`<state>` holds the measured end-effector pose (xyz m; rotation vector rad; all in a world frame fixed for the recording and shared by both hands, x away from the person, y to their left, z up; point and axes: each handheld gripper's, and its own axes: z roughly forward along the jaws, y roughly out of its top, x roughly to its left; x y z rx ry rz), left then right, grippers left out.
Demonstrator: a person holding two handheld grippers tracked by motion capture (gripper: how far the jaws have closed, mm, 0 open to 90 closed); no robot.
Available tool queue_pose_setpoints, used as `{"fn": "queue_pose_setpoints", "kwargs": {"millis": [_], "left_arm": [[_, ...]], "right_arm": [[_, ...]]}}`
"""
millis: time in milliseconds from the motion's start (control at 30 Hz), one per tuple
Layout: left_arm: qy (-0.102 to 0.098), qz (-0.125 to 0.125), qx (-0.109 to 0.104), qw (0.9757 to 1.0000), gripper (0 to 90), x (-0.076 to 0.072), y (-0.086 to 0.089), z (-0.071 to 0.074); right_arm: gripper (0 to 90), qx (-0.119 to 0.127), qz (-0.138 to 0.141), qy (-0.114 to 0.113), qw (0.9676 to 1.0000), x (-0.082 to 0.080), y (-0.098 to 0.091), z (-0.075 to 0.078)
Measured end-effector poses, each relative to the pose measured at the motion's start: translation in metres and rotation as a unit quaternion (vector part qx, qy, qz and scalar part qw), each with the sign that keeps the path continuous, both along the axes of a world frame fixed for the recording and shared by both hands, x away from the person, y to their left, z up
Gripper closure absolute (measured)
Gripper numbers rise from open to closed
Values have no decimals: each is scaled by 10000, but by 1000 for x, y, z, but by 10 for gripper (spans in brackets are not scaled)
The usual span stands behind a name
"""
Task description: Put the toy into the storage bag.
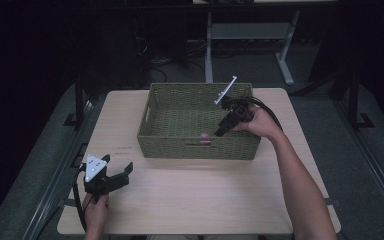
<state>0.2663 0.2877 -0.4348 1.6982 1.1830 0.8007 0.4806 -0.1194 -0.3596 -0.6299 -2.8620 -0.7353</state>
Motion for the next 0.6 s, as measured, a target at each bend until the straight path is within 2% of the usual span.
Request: {"fn": "queue_pose_setpoints", "kwargs": {"millis": [600], "left_arm": [[32,-11,22,10000,137,1,-1,0]], "right_arm": [[376,98,-102,-205,9997,-12,-11,21]]}}
